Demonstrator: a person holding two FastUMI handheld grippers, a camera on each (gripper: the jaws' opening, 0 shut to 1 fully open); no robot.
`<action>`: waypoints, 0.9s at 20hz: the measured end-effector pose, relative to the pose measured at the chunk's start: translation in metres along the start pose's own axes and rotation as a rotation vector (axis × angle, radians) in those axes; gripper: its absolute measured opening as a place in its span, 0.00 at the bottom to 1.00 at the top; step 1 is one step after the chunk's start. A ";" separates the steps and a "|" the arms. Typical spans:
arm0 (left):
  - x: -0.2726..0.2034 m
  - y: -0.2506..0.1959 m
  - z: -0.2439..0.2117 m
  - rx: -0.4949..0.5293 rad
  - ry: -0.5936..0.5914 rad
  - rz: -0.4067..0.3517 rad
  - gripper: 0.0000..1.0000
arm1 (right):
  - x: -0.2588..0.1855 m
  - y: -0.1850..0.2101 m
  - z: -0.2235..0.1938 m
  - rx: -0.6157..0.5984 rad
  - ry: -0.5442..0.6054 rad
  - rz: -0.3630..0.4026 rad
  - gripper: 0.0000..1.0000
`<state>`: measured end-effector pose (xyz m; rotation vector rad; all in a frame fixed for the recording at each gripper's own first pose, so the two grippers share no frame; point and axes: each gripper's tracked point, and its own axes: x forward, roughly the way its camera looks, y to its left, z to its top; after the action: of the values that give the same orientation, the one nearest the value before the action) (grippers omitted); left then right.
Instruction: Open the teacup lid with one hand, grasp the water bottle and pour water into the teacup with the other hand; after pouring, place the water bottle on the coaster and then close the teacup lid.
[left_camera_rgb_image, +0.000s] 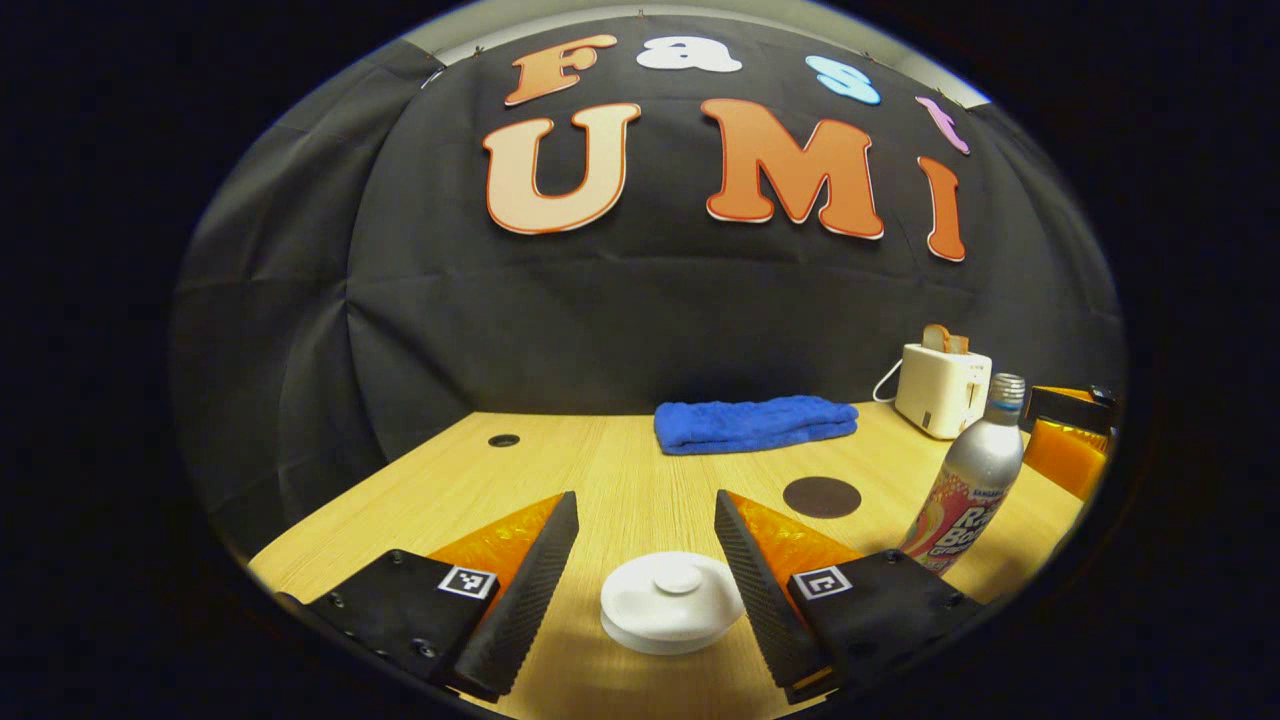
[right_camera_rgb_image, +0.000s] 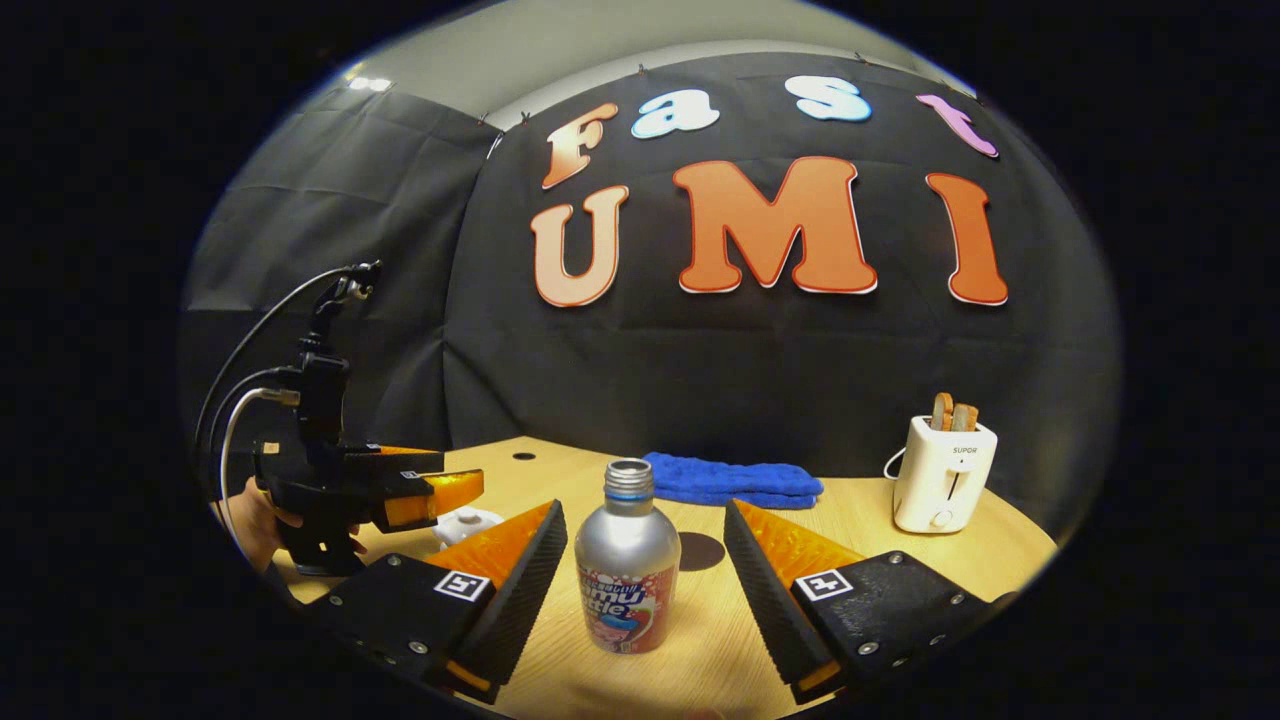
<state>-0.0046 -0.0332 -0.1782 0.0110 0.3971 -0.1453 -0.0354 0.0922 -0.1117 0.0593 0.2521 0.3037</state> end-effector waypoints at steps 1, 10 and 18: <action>0.000 0.000 -0.006 0.009 0.016 0.000 0.92 | 0.002 0.001 -0.004 -0.001 0.012 0.005 0.95; 0.007 -0.012 -0.035 0.077 0.103 -0.017 0.77 | 0.015 0.011 -0.039 -0.006 0.111 0.041 0.95; 0.010 -0.010 -0.043 0.096 0.123 0.001 0.56 | 0.018 0.016 -0.055 -0.017 0.154 0.057 0.95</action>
<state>-0.0131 -0.0430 -0.2215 0.1154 0.5121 -0.1636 -0.0371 0.1139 -0.1673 0.0264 0.4010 0.3672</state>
